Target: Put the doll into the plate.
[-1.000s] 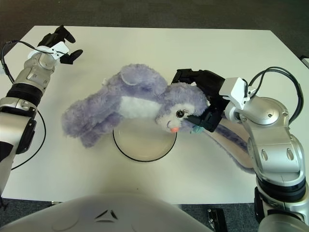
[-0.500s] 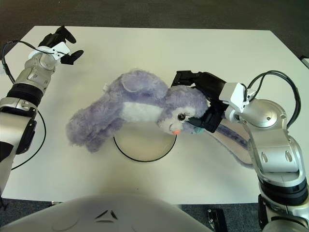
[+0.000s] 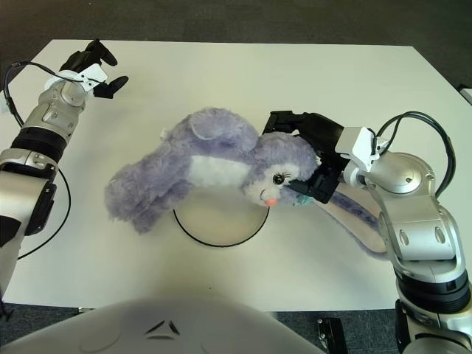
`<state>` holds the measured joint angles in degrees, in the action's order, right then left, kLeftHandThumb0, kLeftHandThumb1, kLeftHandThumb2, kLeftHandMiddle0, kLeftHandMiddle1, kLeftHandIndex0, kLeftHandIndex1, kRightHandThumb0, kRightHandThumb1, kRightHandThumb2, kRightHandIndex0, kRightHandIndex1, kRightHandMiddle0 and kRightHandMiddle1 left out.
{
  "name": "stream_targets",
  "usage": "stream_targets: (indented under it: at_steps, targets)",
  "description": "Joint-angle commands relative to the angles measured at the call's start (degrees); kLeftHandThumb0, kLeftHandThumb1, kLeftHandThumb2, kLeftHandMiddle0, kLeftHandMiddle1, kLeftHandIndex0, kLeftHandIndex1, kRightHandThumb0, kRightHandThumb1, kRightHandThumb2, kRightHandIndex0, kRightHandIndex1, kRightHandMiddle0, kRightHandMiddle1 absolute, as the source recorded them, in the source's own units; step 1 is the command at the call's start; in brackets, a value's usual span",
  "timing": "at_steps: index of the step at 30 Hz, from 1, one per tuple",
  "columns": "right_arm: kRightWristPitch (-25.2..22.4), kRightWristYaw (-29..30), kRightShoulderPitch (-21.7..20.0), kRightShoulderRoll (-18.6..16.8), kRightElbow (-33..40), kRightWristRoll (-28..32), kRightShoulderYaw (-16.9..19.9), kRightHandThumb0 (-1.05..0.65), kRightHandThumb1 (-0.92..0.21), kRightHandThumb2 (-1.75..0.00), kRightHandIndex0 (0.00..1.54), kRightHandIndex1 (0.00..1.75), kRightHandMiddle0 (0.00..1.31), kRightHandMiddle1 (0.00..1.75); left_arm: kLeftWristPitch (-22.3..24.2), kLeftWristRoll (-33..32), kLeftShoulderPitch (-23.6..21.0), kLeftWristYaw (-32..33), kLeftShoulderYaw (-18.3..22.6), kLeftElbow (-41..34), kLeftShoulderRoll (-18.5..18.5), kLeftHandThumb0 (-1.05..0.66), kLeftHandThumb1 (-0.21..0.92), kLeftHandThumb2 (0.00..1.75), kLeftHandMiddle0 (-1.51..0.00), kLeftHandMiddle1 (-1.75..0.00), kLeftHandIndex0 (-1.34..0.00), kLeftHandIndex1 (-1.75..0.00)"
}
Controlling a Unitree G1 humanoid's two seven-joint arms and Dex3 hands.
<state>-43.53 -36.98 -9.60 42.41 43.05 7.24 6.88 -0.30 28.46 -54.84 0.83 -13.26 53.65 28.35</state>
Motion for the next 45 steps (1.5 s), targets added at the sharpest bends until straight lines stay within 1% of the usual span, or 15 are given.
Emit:
stream_targets:
  at_steps: [1, 8, 11, 13, 14, 16, 19, 22, 25, 26, 28, 32, 40, 42, 45]
  targets:
    - [3.69, 0.81, 0.97, 1.3, -0.95, -1.66, -0.78, -0.01, 0.09, -1.75, 0.88, 1.7, 0.73, 1.74, -0.53, -0.25, -0.01, -0.41, -0.02, -0.39, 0.29, -0.65, 0.66, 0.91, -0.05, -1.29, 0.0, -1.66]
    - [7.34, 2.0, 1.57, 3.08, -2.02, -6.07, -3.75, -0.01, 0.09, -1.74, 0.79, 1.74, 0.84, 1.66, -0.94, -0.35, 0.08, -0.2, -0.13, -0.21, 0.35, -0.66, 0.66, 0.91, -0.04, -1.29, 0.0, -1.67]
    - [7.95, 1.98, 1.6, 3.86, -1.96, -7.4, -4.33, -0.01, 0.05, -1.67, 0.75, 1.74, 0.84, 1.61, -0.99, -0.33, 0.09, -0.15, -0.16, -0.15, 0.35, -0.66, 0.65, 0.92, -0.04, -1.29, 0.0, -1.67]
    - [7.64, 1.86, 1.54, 4.24, -1.61, -8.06, -4.53, -0.01, -0.06, -1.55, 0.67, 1.75, 0.78, 1.57, -1.0, -0.33, 0.09, -0.12, -0.16, -0.12, 0.34, -0.66, 0.65, 0.92, -0.04, -1.29, 0.0, -1.67]
    - [4.25, 1.27, -0.06, 5.1, 0.28, -7.67, -4.8, -0.01, -0.1, -1.5, 0.64, 1.75, 0.76, 1.56, -1.03, -0.35, 0.1, -0.12, -0.14, -0.09, 0.34, -0.65, 0.65, 0.92, -0.04, -1.29, 0.0, -1.67]
    - [-0.56, 0.48, -2.29, 6.25, 2.7, -7.05, -5.27, 0.0, -0.28, -1.32, 0.48, 1.75, 0.6, 1.63, -1.09, -0.38, 0.13, -0.13, -0.12, -0.05, 0.35, -0.65, 0.65, 0.92, -0.03, -1.29, 0.0, -1.67]
    - [-2.84, 0.51, -2.37, 6.62, 3.05, -7.13, -5.77, -0.28, -0.42, -1.17, 0.16, 1.7, 0.5, 1.71, -1.1, -0.36, 0.16, -0.18, -0.17, -0.04, 0.38, -0.65, 0.64, 0.92, -0.03, -1.29, 0.0, -1.65]
    - [-3.32, 0.8, -0.72, 6.47, 3.47, -6.94, -4.88, -0.37, -0.48, -1.09, 0.05, 1.63, 0.46, 1.73, -1.09, -0.3, 0.17, -0.25, -0.25, -0.04, 0.41, -0.65, 0.63, 0.93, -0.02, -1.28, 0.0, -1.62]
    - [-3.83, 1.08, -0.64, 6.22, 3.61, -6.8, -4.85, -0.22, -0.14, -1.35, 0.02, 1.52, 0.16, 1.74, -1.1, -0.28, 0.17, -0.31, -0.3, -0.04, 0.42, -0.65, 0.63, 0.93, -0.02, -1.28, 0.0, -1.61]
    - [-3.81, 1.21, -0.53, 6.01, 3.52, -6.76, -4.8, -0.19, -0.08, -1.4, 0.01, 1.5, 0.1, 1.74, -1.15, -0.25, 0.18, -0.31, -0.34, -0.03, 0.44, -0.65, 0.63, 0.93, -0.02, -1.28, 0.0, -1.61]
    - [-3.96, 1.39, -0.44, 5.59, 3.43, -6.54, -4.65, -0.2, -0.03, -1.43, 0.0, 1.43, 0.05, 1.71, -1.24, -0.21, 0.19, -0.32, -0.39, 0.01, 0.45, -0.65, 0.63, 0.93, -0.02, -1.28, 0.0, -1.62]
    - [-5.0, 1.22, -0.93, 4.68, 3.32, -5.06, -3.68, -0.28, 0.0, -1.41, 0.0, 1.32, 0.01, 1.6, -1.41, -0.17, 0.22, -0.33, -0.47, 0.09, 0.46, -0.65, 0.63, 0.93, -0.03, -1.28, 0.0, -1.64]
    - [-4.62, 1.06, -1.1, 3.7, 2.48, -3.33, -2.07, -0.48, -0.03, -1.31, 0.0, 1.27, 0.0, 1.52, -2.11, -0.6, 0.48, -1.08, -0.34, -0.3, 0.55, -0.64, 0.62, 0.94, -0.06, -1.3, 0.0, -1.68]
    - [-7.36, -0.2, -2.23, 4.58, 3.62, -1.25, 0.06, -0.53, -0.05, -1.28, 0.01, 1.25, 0.0, 1.51, -2.18, -0.76, 0.61, -1.31, -0.26, -0.61, 0.56, -0.64, 0.61, 0.95, -0.07, -1.3, 0.0, -1.69]
    - [-8.8, -0.47, -2.77, 5.24, 4.23, 0.11, 0.99, -0.57, -0.06, -1.26, 0.01, 1.24, 0.0, 1.5, -2.2, -0.86, 0.66, -1.42, -0.25, -0.74, 0.59, -0.64, 0.61, 0.95, -0.07, -1.3, 0.0, -1.69]
